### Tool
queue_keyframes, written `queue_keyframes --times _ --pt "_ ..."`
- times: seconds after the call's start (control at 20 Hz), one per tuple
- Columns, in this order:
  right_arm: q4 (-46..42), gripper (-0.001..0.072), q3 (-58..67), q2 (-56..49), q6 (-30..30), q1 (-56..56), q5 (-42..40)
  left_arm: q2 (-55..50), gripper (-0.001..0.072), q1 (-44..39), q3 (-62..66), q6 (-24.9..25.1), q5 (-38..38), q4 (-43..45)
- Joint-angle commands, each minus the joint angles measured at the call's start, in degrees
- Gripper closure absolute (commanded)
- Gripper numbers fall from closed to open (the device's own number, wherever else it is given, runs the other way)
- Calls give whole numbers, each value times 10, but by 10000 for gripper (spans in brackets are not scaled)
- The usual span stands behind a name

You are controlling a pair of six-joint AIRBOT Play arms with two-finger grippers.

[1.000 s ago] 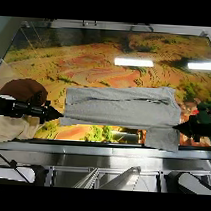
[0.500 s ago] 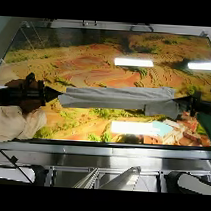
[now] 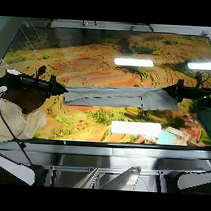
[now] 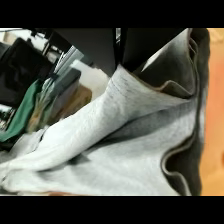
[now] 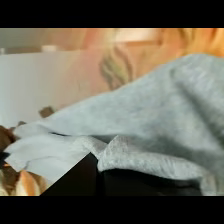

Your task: Fold the shirts.

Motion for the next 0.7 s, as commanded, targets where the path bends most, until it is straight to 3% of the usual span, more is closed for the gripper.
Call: queue_keyframes --times 0.0,0.15,0.2,0.25,0.3,0.4,0.45,0.5,0.65 --pt "-76 694 20 -36 -6 6 -18 -47 707 -15 59 -19 -23 45" --pt "-125 693 39 -34 -17 4 -4 -49 705 -14 101 -19 -38 45" --pt "-128 586 49 -34 -28 3 14 -49 643 -14 119 -20 -56 45" --pt "-128 379 66 -34 -35 2 39 -49 438 -14 139 -34 -75 45" --pt "-131 335 89 -34 -36 -2 63 -49 378 -14 160 -44 -93 45" --pt "-163 305 148 -34 -36 -11 100 -49 372 -14 211 -56 -131 45" --pt "-185 128 177 -34 -35 -17 112 -49 372 -14 236 -64 -144 45" --pt "-214 35 200 -34 -20 -22 115 -49 372 -14 261 -69 -151 45" --pt "-314 35 217 -37 20 -30 98 -49 373 -20 312 -79 -153 44"
